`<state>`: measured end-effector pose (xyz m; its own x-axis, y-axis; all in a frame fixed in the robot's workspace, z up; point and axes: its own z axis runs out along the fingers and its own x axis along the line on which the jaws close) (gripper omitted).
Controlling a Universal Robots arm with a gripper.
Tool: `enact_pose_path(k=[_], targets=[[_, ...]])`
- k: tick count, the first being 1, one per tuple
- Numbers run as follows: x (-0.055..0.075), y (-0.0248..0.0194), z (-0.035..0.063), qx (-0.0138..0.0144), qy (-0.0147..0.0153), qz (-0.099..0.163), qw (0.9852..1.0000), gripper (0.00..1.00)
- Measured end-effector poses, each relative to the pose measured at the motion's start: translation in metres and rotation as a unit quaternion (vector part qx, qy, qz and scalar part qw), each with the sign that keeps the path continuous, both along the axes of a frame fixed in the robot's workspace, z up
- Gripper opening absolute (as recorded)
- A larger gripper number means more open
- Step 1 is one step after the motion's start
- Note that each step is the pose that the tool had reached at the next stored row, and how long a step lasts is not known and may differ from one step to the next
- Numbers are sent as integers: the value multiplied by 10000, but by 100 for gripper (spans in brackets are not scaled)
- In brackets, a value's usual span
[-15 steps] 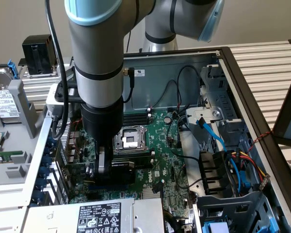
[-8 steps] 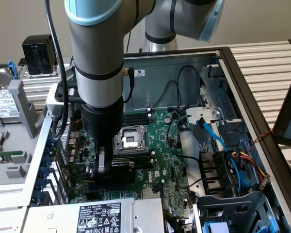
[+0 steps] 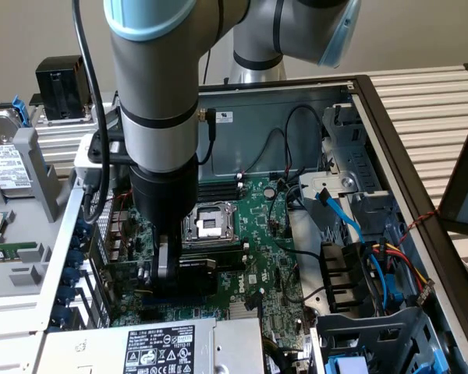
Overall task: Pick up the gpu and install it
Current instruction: 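Insert the gpu into the slot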
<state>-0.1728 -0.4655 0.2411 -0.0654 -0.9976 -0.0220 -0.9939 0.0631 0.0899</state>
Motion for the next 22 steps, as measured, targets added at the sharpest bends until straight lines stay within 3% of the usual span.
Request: enact_pose_path(k=[22], targets=[[-13,1,-10,-4,0,-20,10000,27]])
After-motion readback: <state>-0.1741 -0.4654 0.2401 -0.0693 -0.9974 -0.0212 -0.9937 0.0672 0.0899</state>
